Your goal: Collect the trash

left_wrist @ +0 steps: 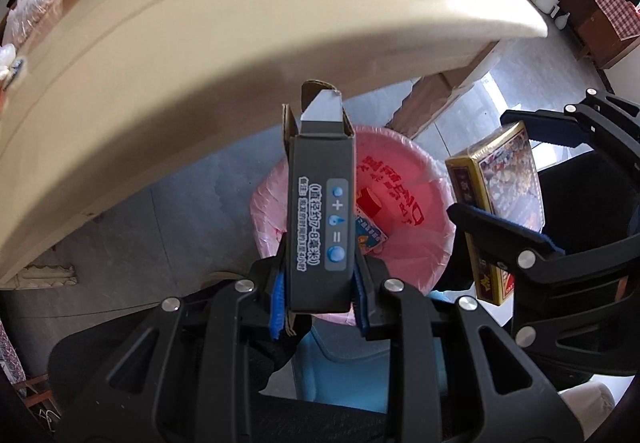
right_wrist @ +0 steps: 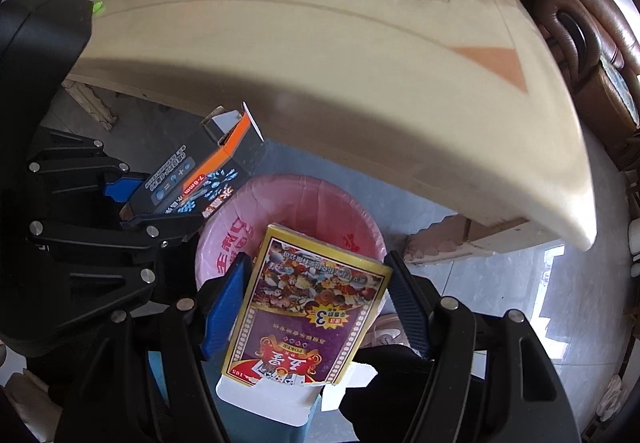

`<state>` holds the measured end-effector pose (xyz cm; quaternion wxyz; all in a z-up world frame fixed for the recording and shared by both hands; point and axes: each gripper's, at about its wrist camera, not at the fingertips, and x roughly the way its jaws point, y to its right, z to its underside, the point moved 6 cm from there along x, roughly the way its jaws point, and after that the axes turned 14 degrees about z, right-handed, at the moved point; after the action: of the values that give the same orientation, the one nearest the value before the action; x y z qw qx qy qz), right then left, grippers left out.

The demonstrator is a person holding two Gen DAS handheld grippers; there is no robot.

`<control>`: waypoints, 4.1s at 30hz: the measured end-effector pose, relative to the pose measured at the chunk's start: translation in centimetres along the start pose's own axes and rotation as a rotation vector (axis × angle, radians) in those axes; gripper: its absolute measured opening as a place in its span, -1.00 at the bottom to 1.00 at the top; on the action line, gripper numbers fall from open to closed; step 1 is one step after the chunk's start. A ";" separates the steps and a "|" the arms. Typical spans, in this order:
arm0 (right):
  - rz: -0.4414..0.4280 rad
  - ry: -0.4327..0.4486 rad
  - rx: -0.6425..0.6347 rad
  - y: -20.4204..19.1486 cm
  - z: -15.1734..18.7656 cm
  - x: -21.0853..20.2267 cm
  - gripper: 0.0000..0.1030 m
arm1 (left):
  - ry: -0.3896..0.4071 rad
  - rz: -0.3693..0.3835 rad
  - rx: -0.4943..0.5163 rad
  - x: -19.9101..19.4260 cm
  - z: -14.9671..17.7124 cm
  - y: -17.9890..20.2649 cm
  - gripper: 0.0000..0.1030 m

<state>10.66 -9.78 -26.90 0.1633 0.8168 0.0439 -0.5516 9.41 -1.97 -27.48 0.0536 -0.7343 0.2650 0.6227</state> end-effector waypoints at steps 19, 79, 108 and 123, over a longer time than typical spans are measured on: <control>0.005 -0.106 0.024 -2.0 3.1 10.7 0.29 | -0.181 0.058 -0.163 10.8 2.7 -3.1 -0.48; 0.107 -0.055 0.266 1.8 6.4 4.6 0.61 | 0.039 -0.073 -0.278 5.4 3.4 -1.2 0.34; 0.439 0.653 0.496 8.9 6.1 -30.0 0.86 | 0.791 -0.346 -0.094 -26.5 1.9 12.1 0.86; 0.425 0.656 0.540 9.1 8.1 -32.2 0.86 | 0.813 -0.296 -0.071 -28.1 3.7 13.3 0.87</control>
<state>-6.70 -17.44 1.88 0.0319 0.9520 -0.2199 -0.2105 -2.30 -2.81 1.56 0.0085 -0.9514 0.1347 0.2769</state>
